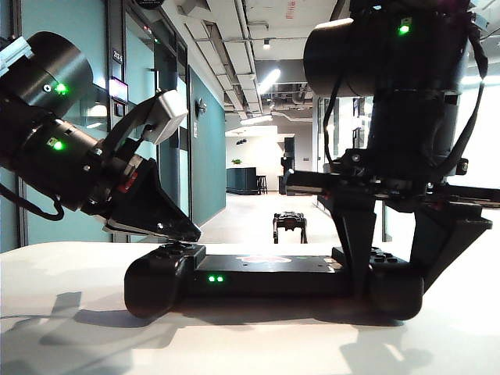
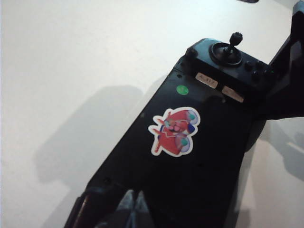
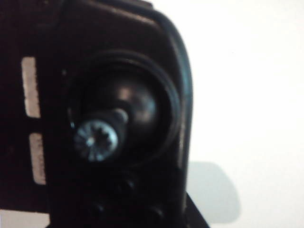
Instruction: Push the left joystick on the remote control sitting on the white table forward to make the robot dog walk in a straight line until it approaches the door.
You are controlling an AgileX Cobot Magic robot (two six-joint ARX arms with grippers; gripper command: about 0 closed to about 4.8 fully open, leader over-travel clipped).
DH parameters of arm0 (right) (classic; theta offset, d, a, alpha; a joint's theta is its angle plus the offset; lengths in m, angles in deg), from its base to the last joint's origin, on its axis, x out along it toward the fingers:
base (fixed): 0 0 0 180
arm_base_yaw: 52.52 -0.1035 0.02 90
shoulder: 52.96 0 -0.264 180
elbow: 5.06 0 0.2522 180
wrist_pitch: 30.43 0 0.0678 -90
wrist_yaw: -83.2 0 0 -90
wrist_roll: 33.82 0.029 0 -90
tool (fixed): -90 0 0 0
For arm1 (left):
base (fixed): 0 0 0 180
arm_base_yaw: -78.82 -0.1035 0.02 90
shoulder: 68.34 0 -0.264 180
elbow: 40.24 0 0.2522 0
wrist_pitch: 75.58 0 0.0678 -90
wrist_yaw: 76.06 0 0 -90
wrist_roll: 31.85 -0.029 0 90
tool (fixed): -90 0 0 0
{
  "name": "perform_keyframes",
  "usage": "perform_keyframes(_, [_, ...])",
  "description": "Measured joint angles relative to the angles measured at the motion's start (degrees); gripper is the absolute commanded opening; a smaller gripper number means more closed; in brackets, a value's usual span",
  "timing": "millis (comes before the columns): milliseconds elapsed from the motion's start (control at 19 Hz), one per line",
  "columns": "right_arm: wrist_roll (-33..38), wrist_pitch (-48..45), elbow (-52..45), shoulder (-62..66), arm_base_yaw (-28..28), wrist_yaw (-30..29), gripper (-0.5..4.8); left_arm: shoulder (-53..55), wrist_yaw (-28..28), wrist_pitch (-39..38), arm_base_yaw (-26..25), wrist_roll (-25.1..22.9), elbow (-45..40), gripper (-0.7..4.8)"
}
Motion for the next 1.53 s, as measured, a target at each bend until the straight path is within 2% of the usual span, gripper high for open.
perform_keyframes(894, [0.00,0.00,0.00,0.00,0.02,0.00,1.98,0.00,-0.24,-0.42,0.00,0.00,0.26,-0.05])
perform_keyframes(999, [0.04,0.04,0.00,0.00,0.13,-0.24,1.98,-1.07,-2.51,-4.52,0.00,0.13,2.14,-0.05])
perform_keyframes(1105, [-0.26,0.09,-0.02,0.02,0.11,0.04,1.98,-9.07,-3.74,-14.25,0.85,0.42,7.13,-0.05])
perform_keyframes(1210, [-0.59,-0.07,-0.04,0.02,0.17,0.33,1.98,-16.02,0.22,-20.35,0.83,2.97,10.25,-0.05])
perform_keyframes(1315, [-0.90,-0.04,-0.09,0.02,0.28,0.66,1.98,-22.51,5.60,-24.96,0.76,8.63,12.68,-0.05])
perform_keyframes(1473, [-1.11,-0.55,-0.13,0.02,0.28,0.72,2.02,-31.74,13.79,-28.35,0.81,15.63,16.52,-0.05])
perform_keyframes(1525, [-1.57,-0.90,-0.22,0.02,0.33,0.76,2.03,-33.94,15.15,-28.92,0.79,16.57,16.98,-0.05])
